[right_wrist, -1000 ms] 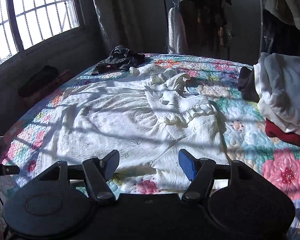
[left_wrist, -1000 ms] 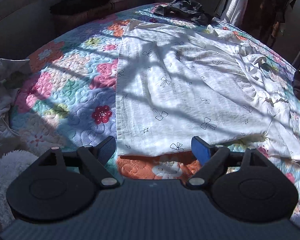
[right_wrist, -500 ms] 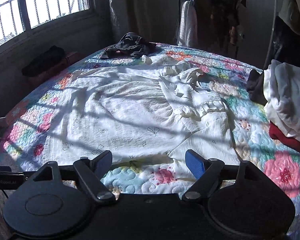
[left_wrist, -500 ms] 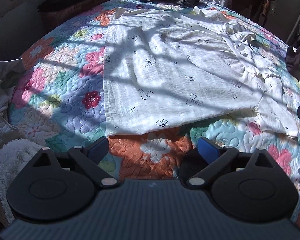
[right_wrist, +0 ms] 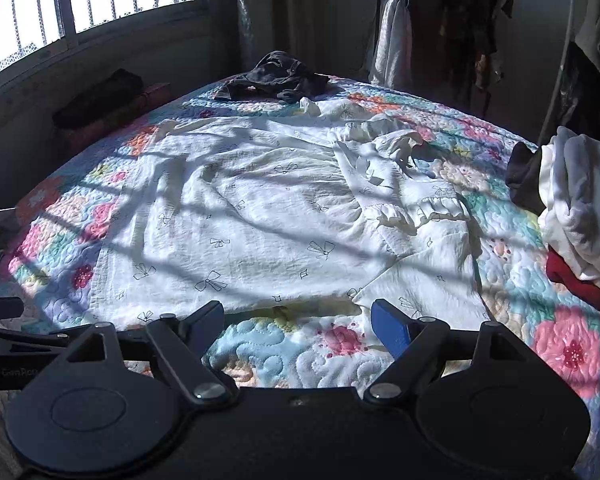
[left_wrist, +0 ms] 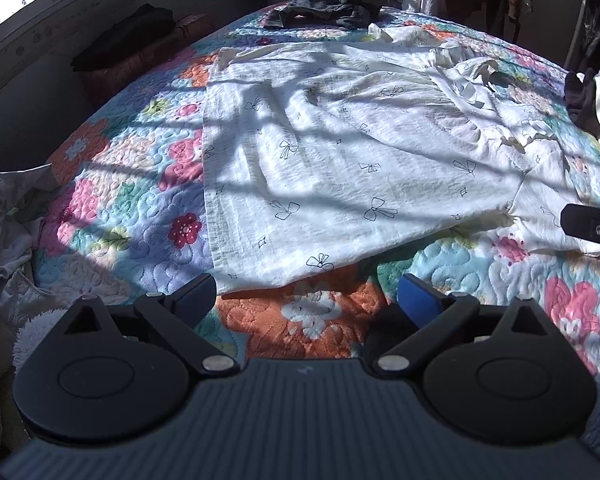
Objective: Fold clothes
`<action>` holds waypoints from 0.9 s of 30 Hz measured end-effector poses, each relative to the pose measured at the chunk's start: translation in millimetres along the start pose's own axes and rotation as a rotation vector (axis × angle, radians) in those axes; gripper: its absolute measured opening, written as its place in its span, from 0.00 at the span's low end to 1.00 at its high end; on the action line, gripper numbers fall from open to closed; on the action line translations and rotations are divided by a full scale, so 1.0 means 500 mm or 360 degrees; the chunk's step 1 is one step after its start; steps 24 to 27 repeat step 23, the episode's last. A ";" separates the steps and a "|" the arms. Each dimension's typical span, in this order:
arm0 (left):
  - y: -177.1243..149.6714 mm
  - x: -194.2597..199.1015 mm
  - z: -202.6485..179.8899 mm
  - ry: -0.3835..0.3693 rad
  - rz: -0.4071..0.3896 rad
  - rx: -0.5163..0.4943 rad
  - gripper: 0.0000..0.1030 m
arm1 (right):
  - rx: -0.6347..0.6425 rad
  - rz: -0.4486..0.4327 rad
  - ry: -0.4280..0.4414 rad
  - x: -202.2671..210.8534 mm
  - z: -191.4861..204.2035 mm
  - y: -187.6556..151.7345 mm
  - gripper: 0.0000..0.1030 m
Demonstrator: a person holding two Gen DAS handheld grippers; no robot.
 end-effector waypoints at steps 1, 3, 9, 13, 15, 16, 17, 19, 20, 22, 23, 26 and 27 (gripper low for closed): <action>0.000 0.000 0.000 0.0001 -0.0001 -0.0001 0.96 | 0.0001 0.0001 0.0002 0.000 0.001 0.000 0.82; 0.000 0.000 0.001 0.0001 0.0001 -0.0001 0.96 | 0.0006 0.0004 0.0004 0.000 0.004 -0.001 0.82; 0.000 0.001 0.000 0.0002 0.0000 -0.0006 0.96 | 0.0042 0.0005 -0.0011 -0.001 0.008 -0.003 0.82; -0.001 0.001 -0.002 0.0006 -0.0002 -0.0017 0.96 | 0.0048 0.0000 -0.0009 0.002 0.010 -0.006 0.83; -0.001 0.002 -0.003 0.0009 -0.0002 -0.0023 0.96 | 0.0047 0.0003 -0.0006 0.002 0.010 -0.009 0.83; -0.001 0.002 -0.004 0.0008 -0.0004 -0.0024 0.96 | 0.0046 0.0004 -0.0006 0.002 0.009 -0.009 0.83; 0.000 0.004 -0.004 0.0007 -0.0007 -0.0025 0.96 | 0.0046 0.0004 -0.0007 0.002 0.009 -0.008 0.84; 0.000 0.004 -0.006 0.0008 -0.0007 -0.0035 0.96 | 0.0052 0.0010 -0.0006 0.000 0.008 -0.010 0.84; 0.000 0.004 -0.006 0.0009 -0.0006 -0.0040 0.96 | 0.0054 0.0011 -0.0007 -0.001 0.006 -0.011 0.84; 0.000 0.004 -0.008 0.0009 -0.0004 -0.0045 0.96 | 0.0040 0.0013 -0.0017 -0.002 0.001 -0.011 0.84; 0.000 0.004 -0.009 0.0006 -0.0005 -0.0047 0.96 | 0.0031 0.0014 -0.0021 -0.003 -0.002 -0.011 0.84; 0.000 0.004 -0.009 0.0006 -0.0005 -0.0047 0.96 | 0.0031 0.0014 -0.0021 -0.003 -0.002 -0.011 0.84; 0.000 0.004 -0.009 0.0006 -0.0005 -0.0047 0.96 | 0.0031 0.0014 -0.0021 -0.003 -0.002 -0.011 0.84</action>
Point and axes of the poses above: each gripper's, at about its wrist camera, not at the fingertips, and x roughly against the way its jaws point, z to its left, y to its top, the point moved 7 cm from there along -x, roughly the way its jaws point, and after that the axes turned 13 degrees about -z, right-handed, at the moved point
